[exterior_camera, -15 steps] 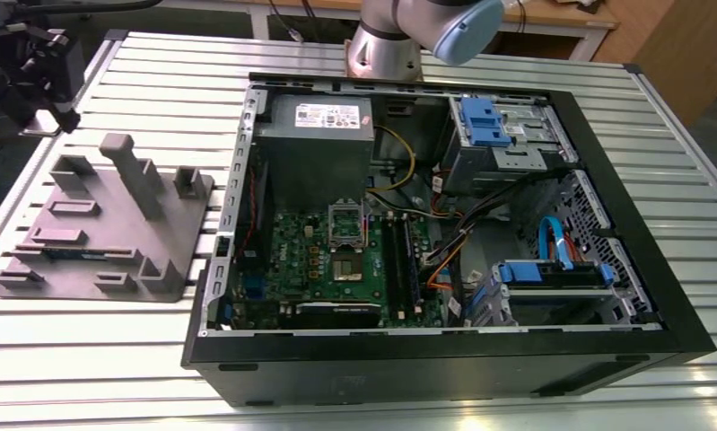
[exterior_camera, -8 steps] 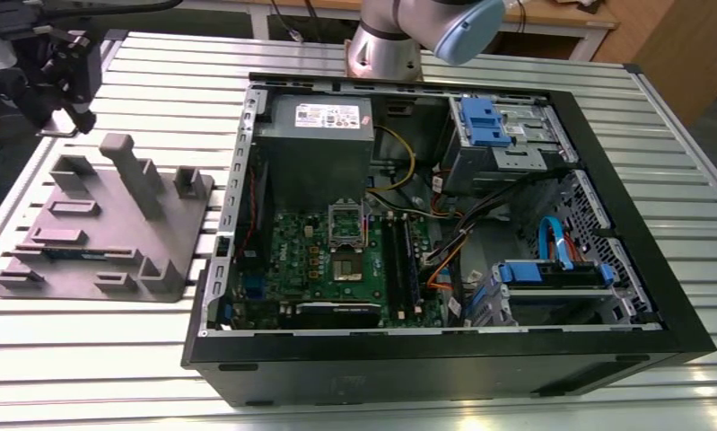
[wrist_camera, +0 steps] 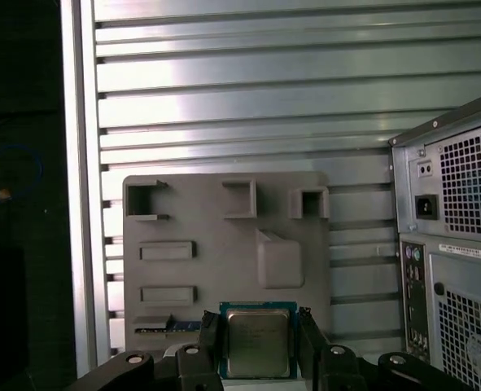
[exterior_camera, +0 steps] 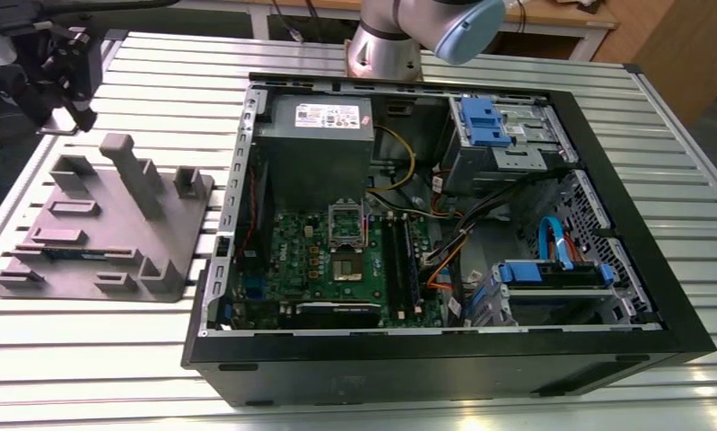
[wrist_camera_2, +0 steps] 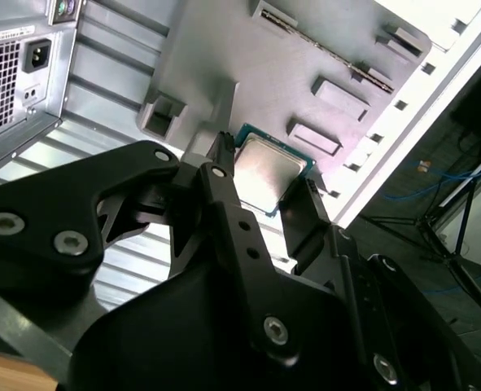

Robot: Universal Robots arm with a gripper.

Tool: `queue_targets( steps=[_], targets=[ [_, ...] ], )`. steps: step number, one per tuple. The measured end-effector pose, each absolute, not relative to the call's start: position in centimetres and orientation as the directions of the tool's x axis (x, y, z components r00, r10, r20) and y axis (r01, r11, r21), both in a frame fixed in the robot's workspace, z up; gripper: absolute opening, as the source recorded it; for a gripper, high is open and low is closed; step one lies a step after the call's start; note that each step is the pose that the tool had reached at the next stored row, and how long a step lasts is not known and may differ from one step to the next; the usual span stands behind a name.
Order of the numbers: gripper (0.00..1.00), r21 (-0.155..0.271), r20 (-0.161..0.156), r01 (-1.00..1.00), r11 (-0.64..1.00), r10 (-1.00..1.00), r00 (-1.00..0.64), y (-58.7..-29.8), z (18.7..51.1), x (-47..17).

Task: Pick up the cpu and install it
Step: 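Pick up the cpu and move it towards the insertion slot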

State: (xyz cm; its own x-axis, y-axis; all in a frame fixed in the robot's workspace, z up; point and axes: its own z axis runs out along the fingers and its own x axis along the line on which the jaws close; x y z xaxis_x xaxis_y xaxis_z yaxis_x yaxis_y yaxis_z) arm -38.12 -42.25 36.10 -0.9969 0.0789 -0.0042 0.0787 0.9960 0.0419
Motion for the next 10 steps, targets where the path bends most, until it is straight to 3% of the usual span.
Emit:
queue_targets(
  steps=[10],
  targets=[
    [0.47, 0.042, -0.004, 0.079, 0.996, 0.079, -0.997, -42.25, 36.66, -38.12]
  ],
)
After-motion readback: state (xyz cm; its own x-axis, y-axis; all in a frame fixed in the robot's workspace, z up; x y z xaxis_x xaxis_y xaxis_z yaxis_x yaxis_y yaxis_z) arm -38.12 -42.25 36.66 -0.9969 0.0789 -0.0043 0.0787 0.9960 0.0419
